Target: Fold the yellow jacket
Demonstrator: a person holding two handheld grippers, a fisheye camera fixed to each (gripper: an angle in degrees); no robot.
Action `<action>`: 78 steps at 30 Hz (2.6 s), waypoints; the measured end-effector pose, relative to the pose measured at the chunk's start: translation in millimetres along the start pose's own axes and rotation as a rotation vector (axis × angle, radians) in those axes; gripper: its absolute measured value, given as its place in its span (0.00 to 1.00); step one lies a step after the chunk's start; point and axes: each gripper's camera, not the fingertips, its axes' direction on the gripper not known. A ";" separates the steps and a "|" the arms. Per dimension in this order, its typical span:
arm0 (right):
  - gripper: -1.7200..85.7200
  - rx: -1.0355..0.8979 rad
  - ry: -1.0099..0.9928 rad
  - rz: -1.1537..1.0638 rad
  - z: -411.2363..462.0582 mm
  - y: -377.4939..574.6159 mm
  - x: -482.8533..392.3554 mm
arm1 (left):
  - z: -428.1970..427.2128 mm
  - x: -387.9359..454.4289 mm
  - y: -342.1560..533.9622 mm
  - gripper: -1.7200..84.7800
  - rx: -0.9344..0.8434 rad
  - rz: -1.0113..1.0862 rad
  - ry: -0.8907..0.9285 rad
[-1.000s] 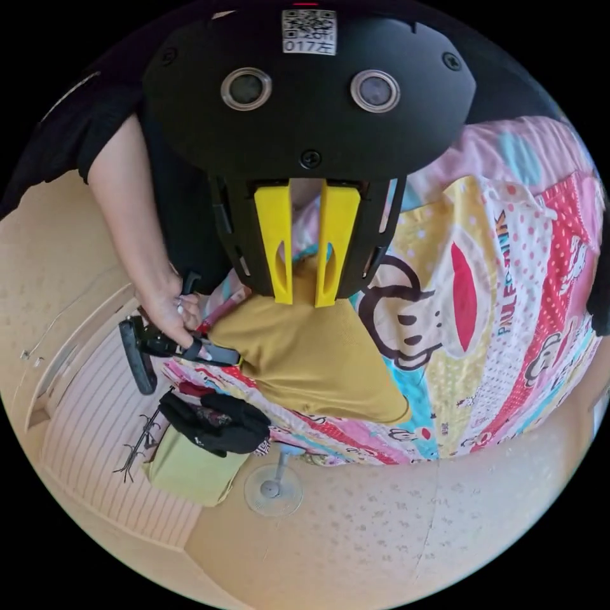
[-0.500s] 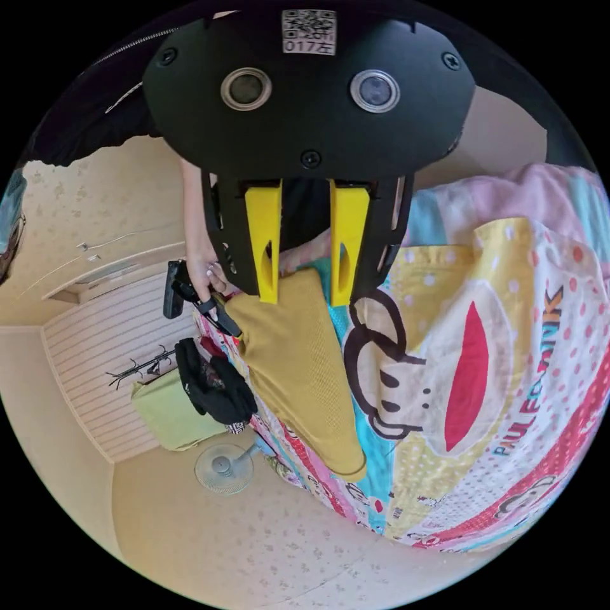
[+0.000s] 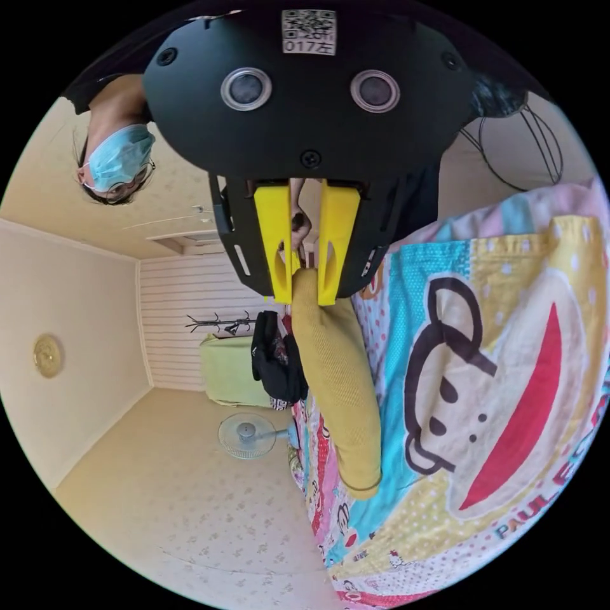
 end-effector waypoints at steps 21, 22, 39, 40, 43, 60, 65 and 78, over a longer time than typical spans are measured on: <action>0.23 0.091 -0.250 0.484 58.0 3.6 85.0 | -29.6 -16.2 -19.2 0.10 -0.019 -0.015 0.068; 0.22 0.117 -0.246 0.496 57.4 -2.0 90.1 | -31.8 -18.2 -19.2 0.10 -0.021 -0.017 0.069; 0.10 -0.019 -0.401 0.591 113.5 16.5 99.6 | -90.5 -135.4 67.1 0.26 0.304 -0.197 0.211; 0.10 -0.023 -0.399 0.573 115.6 20.0 95.5 | -88.2 -139.8 66.2 0.26 0.313 -0.207 0.231; 0.10 -0.022 -0.355 0.496 114.5 28.0 84.2 | -76.4 -147.6 56.3 0.21 0.245 -0.203 0.365; 0.09 -0.679 -0.237 -0.082 313.2 135.3 -81.1 | -293.4 -75.8 59.0 0.11 0.302 0.098 0.588; 0.09 -0.988 -0.516 -0.282 493.7 228.1 -172.0 | -511.5 18.0 42.9 0.11 0.494 0.458 0.430; 0.08 -1.167 0.140 -0.038 779.7 469.3 56.4 | -686.3 -187.6 52.4 0.12 0.815 -0.111 -0.211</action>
